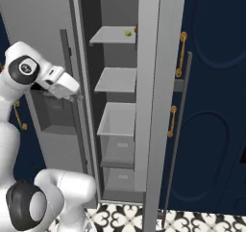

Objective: Grab a lemon wedge from the fridge and one ice cube from the ice bowl, and put them in the glass of lemonade.

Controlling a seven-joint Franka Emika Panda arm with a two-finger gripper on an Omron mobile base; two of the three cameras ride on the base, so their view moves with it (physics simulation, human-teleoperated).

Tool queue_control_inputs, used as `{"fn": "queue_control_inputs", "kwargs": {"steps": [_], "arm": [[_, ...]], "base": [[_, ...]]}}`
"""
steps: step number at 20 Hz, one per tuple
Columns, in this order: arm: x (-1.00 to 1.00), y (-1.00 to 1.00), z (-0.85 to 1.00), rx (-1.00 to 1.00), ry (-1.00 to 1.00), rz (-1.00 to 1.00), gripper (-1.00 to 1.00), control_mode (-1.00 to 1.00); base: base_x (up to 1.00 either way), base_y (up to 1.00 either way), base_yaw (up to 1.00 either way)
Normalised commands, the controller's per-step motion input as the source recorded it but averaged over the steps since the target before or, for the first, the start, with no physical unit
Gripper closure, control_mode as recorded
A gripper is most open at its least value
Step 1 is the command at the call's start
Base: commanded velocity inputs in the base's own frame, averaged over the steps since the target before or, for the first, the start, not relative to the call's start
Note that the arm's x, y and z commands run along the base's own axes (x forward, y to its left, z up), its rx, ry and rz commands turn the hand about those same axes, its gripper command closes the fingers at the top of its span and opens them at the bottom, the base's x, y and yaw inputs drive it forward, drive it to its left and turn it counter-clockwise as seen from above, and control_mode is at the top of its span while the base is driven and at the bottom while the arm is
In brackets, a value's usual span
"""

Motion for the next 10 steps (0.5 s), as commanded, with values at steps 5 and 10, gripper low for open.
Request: {"fn": "queue_control_inputs", "kwargs": {"steps": [5,10], "arm": [[-0.69,0.11,-0.08,0.12,0.0,0.67,-1.0,-1.0],[-0.59,0.01,0.25,0.11,0.05,0.45,-1.0,-1.0]], "base": [[0.0,0.0,0.0],[0.0,0.0,0.0]]}}
